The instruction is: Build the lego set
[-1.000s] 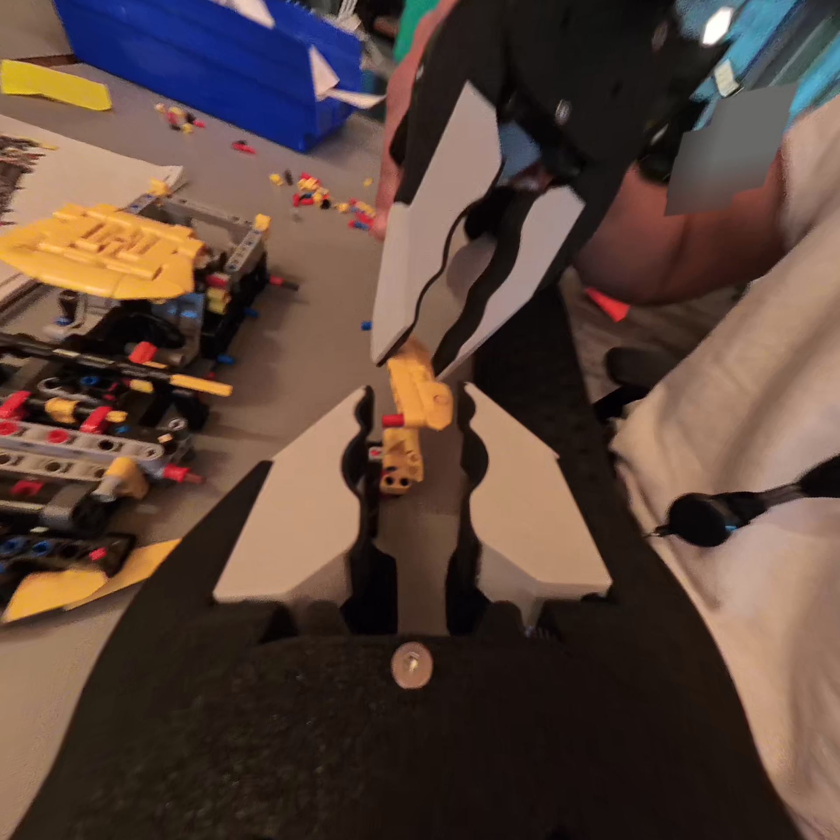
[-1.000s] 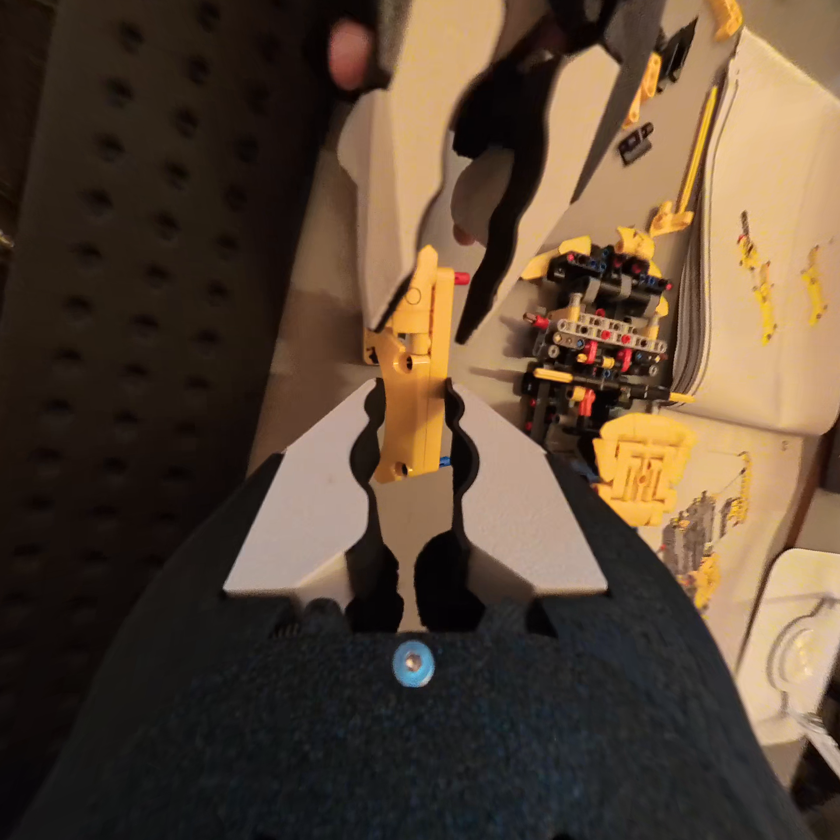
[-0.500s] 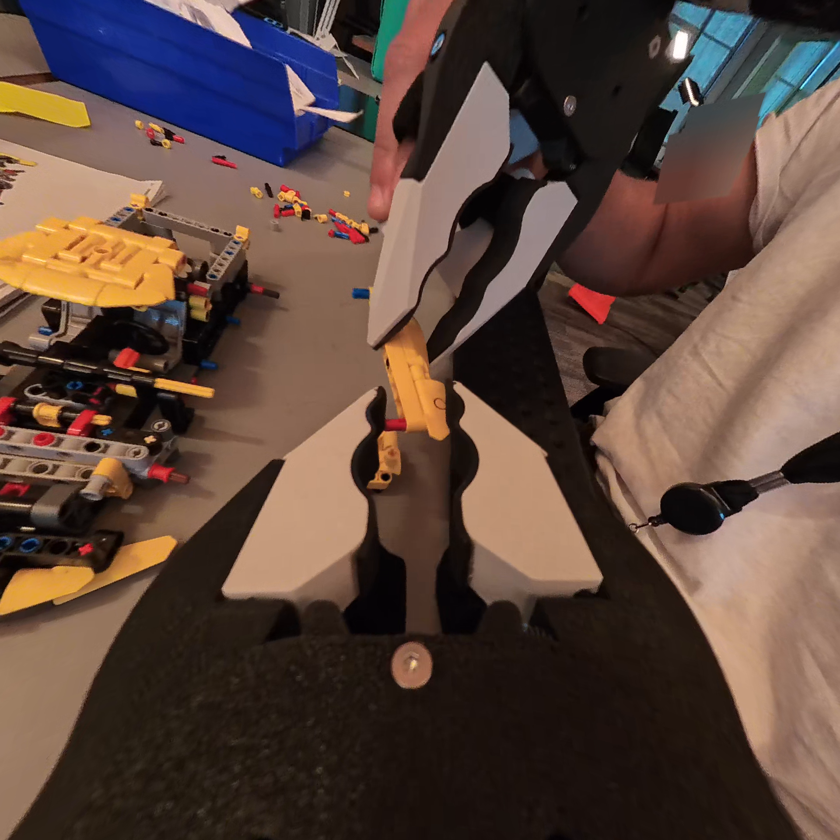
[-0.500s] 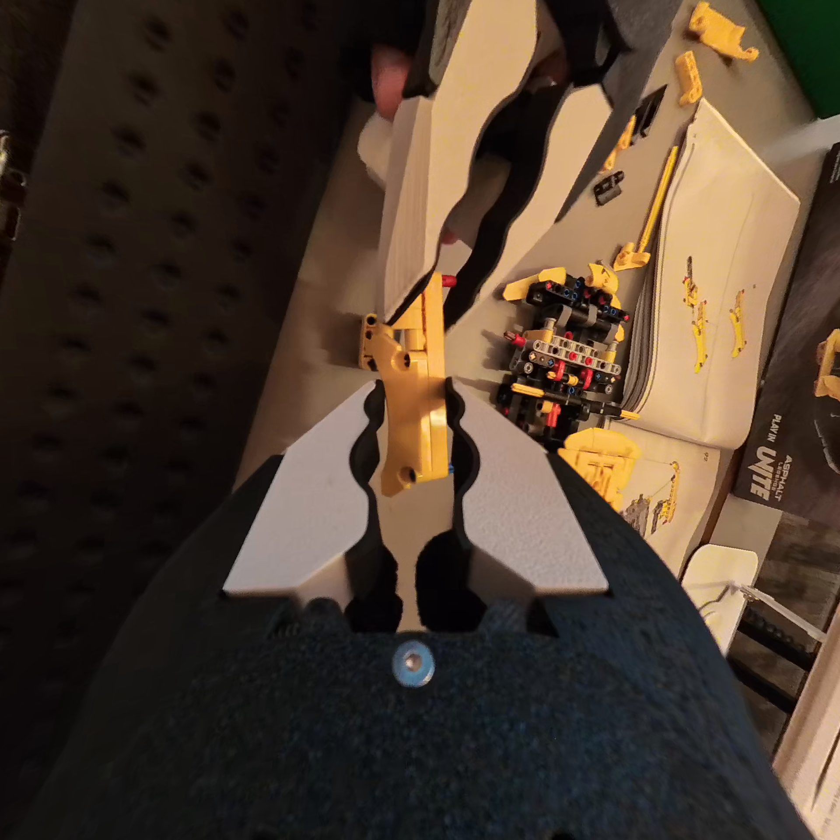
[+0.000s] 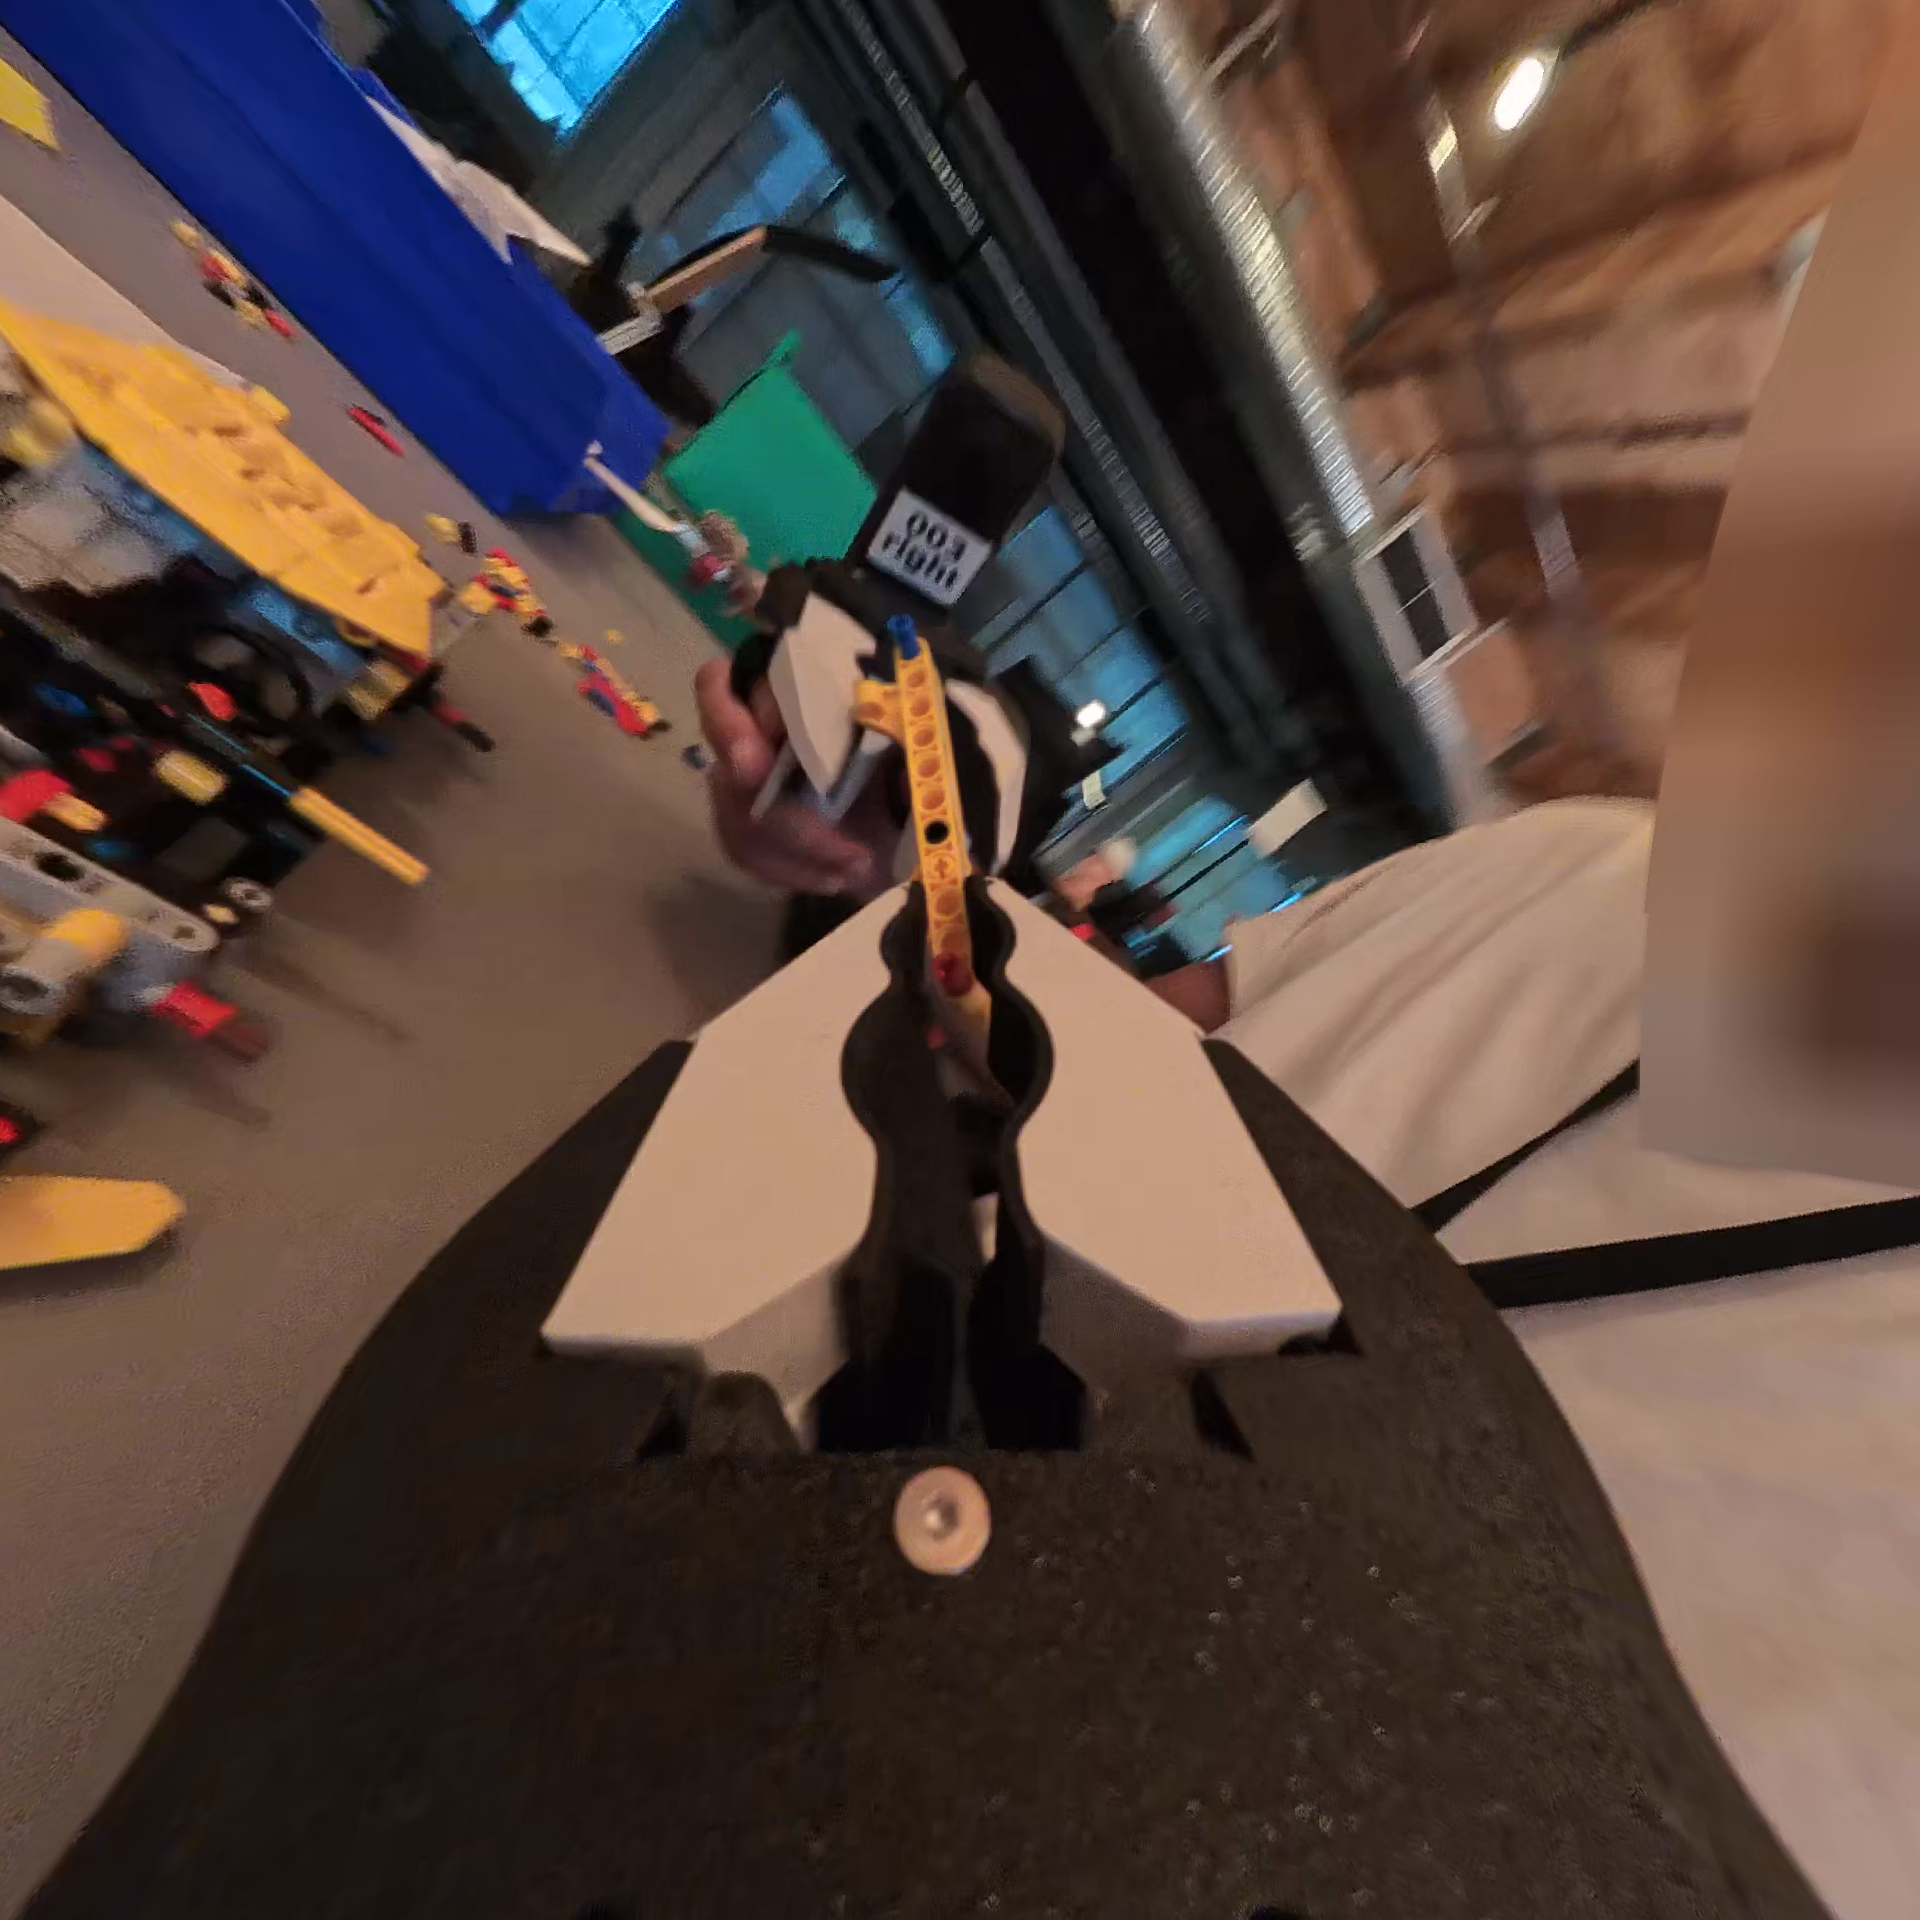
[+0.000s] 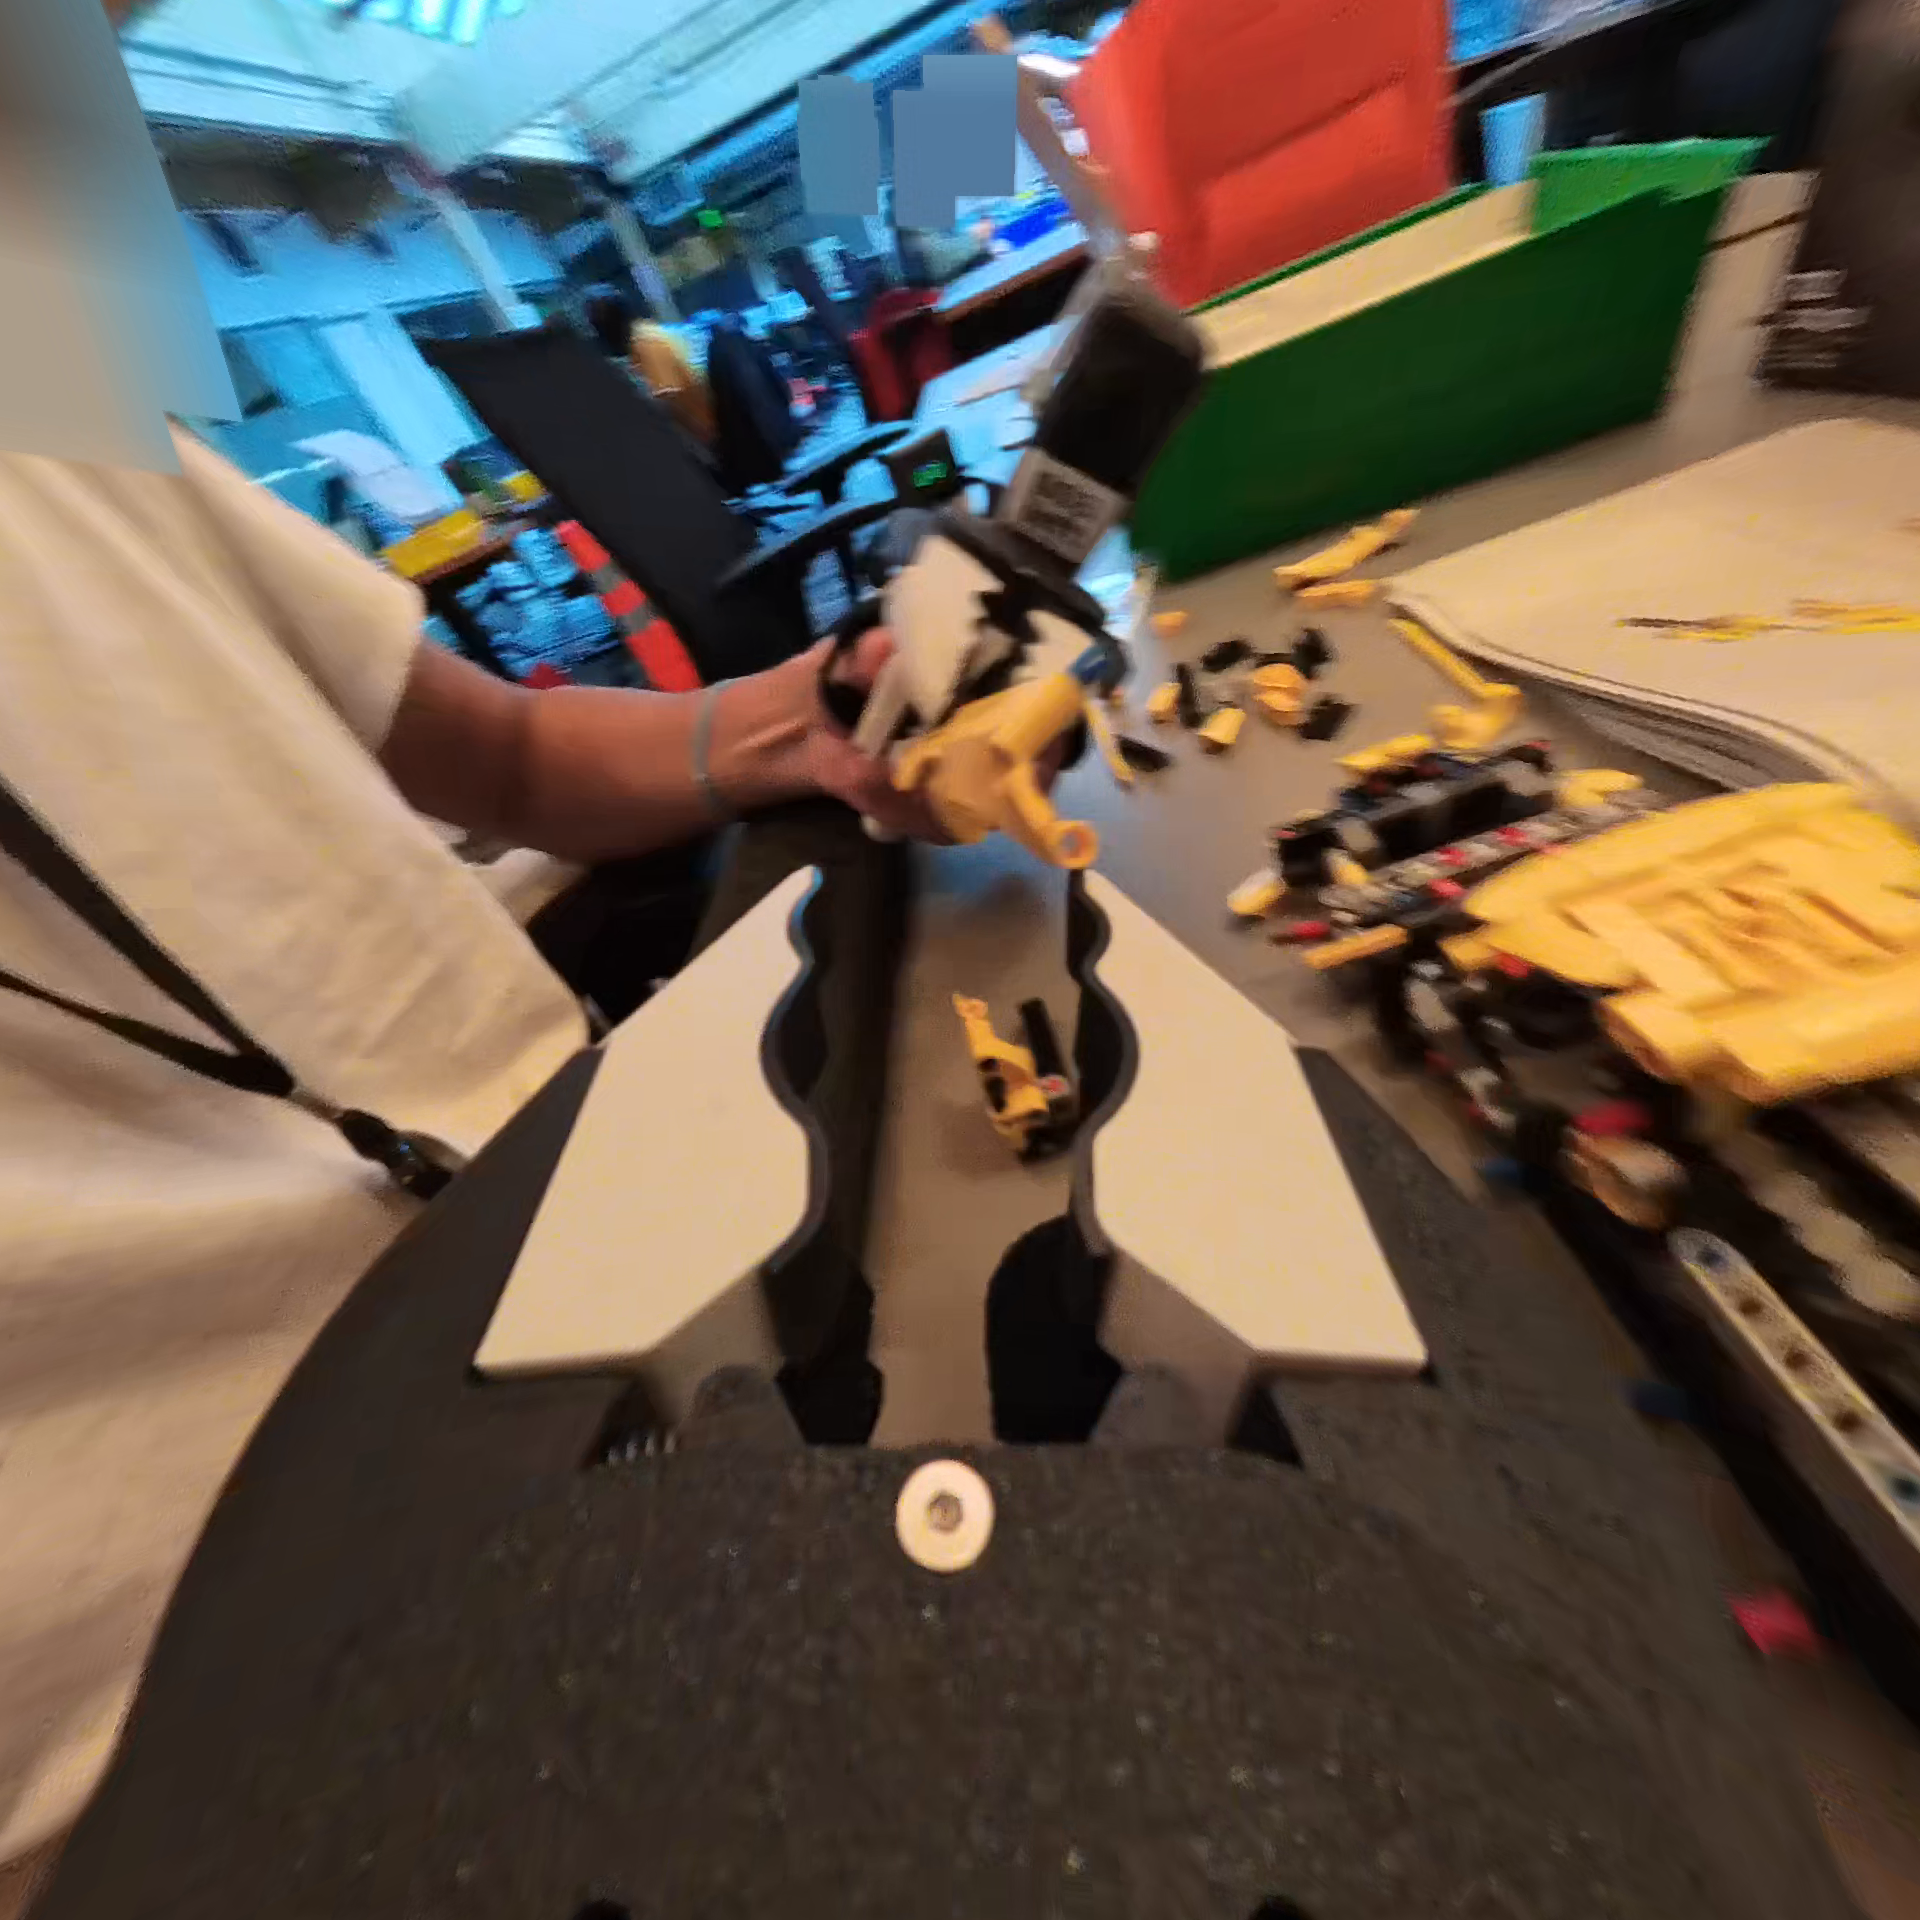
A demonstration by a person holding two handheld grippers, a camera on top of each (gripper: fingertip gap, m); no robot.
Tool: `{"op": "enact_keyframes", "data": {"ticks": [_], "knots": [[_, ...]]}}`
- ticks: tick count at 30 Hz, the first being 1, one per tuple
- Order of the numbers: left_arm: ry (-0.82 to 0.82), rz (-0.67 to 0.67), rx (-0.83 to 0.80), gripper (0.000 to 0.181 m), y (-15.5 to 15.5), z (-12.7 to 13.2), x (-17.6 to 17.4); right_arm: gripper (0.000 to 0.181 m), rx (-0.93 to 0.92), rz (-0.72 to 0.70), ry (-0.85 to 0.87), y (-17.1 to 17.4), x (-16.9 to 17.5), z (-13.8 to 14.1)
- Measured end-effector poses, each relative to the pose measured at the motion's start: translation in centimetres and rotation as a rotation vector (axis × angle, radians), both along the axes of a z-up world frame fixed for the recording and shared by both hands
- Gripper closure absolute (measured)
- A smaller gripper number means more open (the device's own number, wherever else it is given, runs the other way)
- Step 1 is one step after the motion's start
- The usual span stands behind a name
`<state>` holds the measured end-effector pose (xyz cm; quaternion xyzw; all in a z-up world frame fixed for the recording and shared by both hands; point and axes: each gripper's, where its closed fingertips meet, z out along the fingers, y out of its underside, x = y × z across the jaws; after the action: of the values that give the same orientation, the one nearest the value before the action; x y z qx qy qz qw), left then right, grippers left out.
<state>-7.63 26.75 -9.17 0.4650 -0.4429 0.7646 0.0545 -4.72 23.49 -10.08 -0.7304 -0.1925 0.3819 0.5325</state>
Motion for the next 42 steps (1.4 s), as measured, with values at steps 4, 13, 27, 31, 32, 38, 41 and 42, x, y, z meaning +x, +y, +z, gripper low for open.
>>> {"op": "enact_keyframes", "data": {"ticks": [4, 13, 27, 31, 32, 38, 41, 42], "knots": [[0.017, -0.068, -0.235, 0.174, 0.5, 1.0, 0.0, 0.148, 0.051, 0.126, -0.028, 0.6, -3.4, 1.1], [-0.034, -0.106, -0.353, 0.175, 1.2, 2.3, -0.8, 0.166, 0.039, 0.169, 0.165, 1.9, -3.5, 2.6], [0.015, -0.201, -0.406, 0.174, 0.0, 1.9, -1.0, 0.175, 0.063, 0.218, 0.071, 1.7, -4.7, 2.1], [0.019, -0.206, -0.405, 0.174, -0.3, 1.8, -0.9, 0.176, 0.061, 0.223, 0.065, 1.5, -4.7, 2.0], [0.022, -0.204, -0.406, 0.174, -0.3, 1.8, -0.9, 0.177, 0.063, 0.216, 0.059, 1.5, -4.7, 1.9], [0.032, -0.198, -0.391, 0.175, -0.4, 1.6, -0.7, 0.175, 0.063, 0.216, 0.031, 1.4, -4.6, 1.6], [0.034, -0.192, -0.397, 0.175, -0.3, 1.5, -0.6, 0.174, 0.071, 0.212, 0.032, 1.5, -4.5, 1.5], [0.033, -0.193, -0.394, 0.175, -0.4, 1.5, -0.6, 0.174, 0.070, 0.212, 0.035, 1.5, -4.4, 1.5]]}}
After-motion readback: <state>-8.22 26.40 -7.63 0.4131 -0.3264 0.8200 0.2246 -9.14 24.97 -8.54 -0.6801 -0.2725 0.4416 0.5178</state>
